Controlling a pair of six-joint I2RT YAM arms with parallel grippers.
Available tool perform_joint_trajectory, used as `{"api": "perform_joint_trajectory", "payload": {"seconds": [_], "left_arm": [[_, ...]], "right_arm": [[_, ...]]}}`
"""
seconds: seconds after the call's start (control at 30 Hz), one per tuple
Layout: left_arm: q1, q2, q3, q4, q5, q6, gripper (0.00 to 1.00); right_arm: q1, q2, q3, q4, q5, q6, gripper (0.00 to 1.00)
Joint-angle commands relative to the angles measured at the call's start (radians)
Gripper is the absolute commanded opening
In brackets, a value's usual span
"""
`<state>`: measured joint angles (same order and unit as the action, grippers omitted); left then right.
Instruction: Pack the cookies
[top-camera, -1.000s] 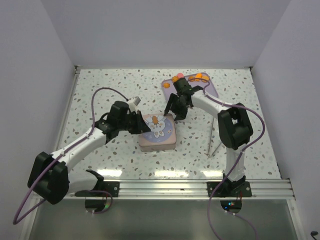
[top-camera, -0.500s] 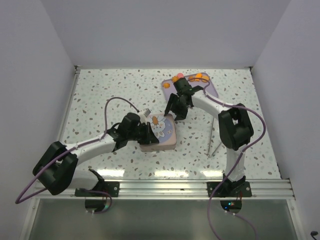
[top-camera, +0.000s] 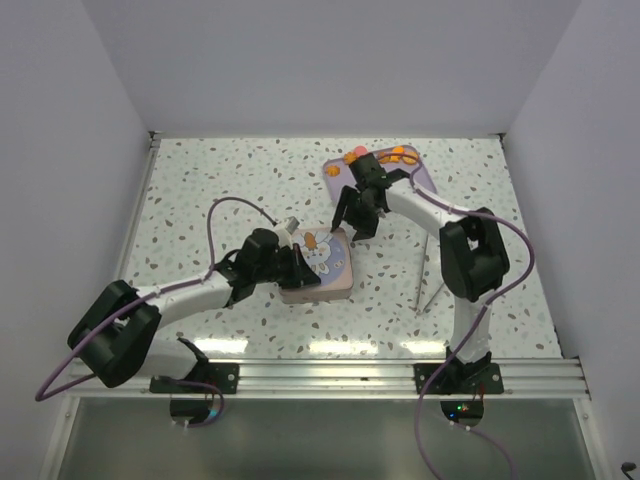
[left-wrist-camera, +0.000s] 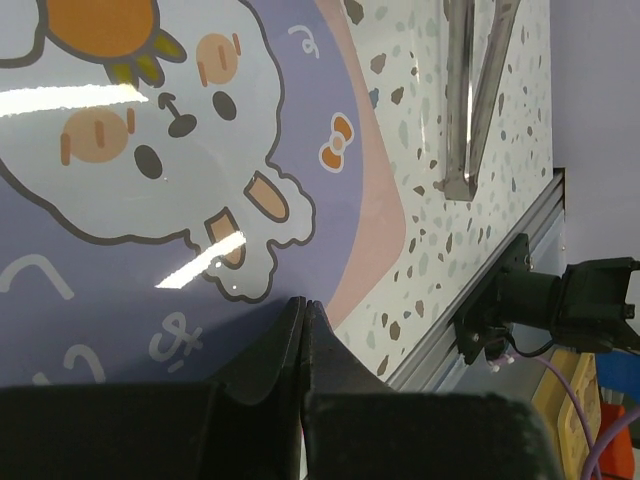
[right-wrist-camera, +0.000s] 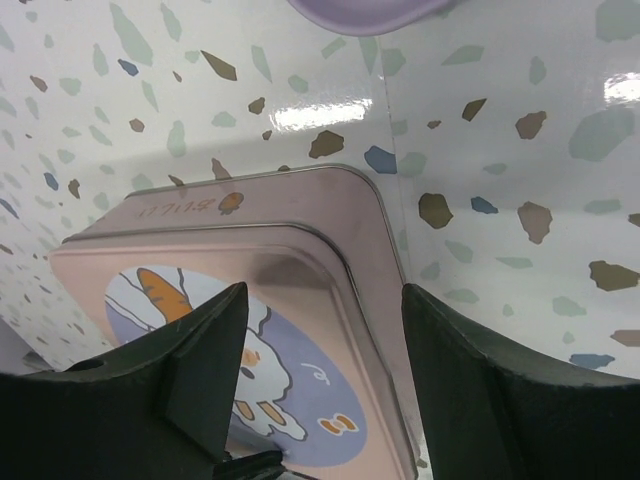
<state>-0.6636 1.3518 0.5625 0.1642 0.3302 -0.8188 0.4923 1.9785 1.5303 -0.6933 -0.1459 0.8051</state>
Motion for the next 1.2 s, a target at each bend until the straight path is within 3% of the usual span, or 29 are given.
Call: {"api": "perform_joint_trajectory", "payload": {"seconds": [0.0, 0.07, 0.1, 0.17, 0.2, 0.33, 0.4, 0.53, 0.77, 0.83, 0.97, 1.07, 1.1, 1.17], "left_arm": [[-0.007, 0.044, -0.068, -0.124, -0.071, 0.021, 0.00], [-0.007, 0.041, -0.078, -0.124, -0.068, 0.020, 0.00], [-0.007, 0.037, -0.082, -0.124, -0.071, 0.020, 0.00], [-0.007, 0.035, -0.084, -0.124, -0.071, 0.020, 0.00], [-0.007, 0.035, -0.082, -0.126, -0.071, 0.021, 0.00], [-0.007, 0.043, -0.070, -0.124, -0.066, 0.024, 0.00], [-0.007, 0.044, -0.058, -0.132, -0.066, 0.029, 0.00], [-0.007, 0.044, -0.042, -0.144, -0.065, 0.040, 0.00], [-0.007, 0.044, 0.048, -0.216, -0.075, 0.047, 0.02], [-0.005, 0.027, 0.082, -0.253, -0.088, 0.058, 0.11], [0.004, 0.001, 0.193, -0.339, -0.129, 0.084, 0.42], [0.027, -0.025, 0.258, -0.402, -0.137, 0.102, 0.60], [0.048, -0.048, 0.275, -0.420, -0.138, 0.115, 0.63], [0.077, -0.094, 0.322, -0.488, -0.151, 0.132, 0.76]], "right_arm": [[-0.030, -0.092, 0.063, -0.052, 0.048, -0.040, 0.67], [-0.041, -0.147, 0.067, -0.061, 0.077, -0.043, 0.67], [-0.046, -0.168, 0.068, -0.061, 0.080, -0.049, 0.62], [-0.046, -0.217, 0.071, -0.051, 0.060, -0.052, 0.49], [-0.043, -0.228, 0.070, -0.049, 0.034, -0.052, 0.35], [-0.023, -0.317, -0.098, 0.026, -0.124, -0.029, 0.05], [-0.012, -0.404, -0.201, 0.066, -0.182, 0.009, 0.00], [0.008, -0.510, -0.465, 0.225, -0.271, 0.074, 0.00], [0.058, -0.468, -0.588, 0.310, -0.299, 0.085, 0.00], [0.058, -0.478, -0.569, 0.308, -0.287, 0.083, 0.00], [0.057, -0.503, -0.475, 0.239, -0.261, 0.040, 0.00], [0.057, -0.527, -0.406, 0.189, -0.256, 0.019, 0.00], [0.057, -0.536, -0.389, 0.164, -0.253, 0.010, 0.04], [0.057, -0.570, -0.336, 0.129, -0.239, -0.041, 0.28]]}}
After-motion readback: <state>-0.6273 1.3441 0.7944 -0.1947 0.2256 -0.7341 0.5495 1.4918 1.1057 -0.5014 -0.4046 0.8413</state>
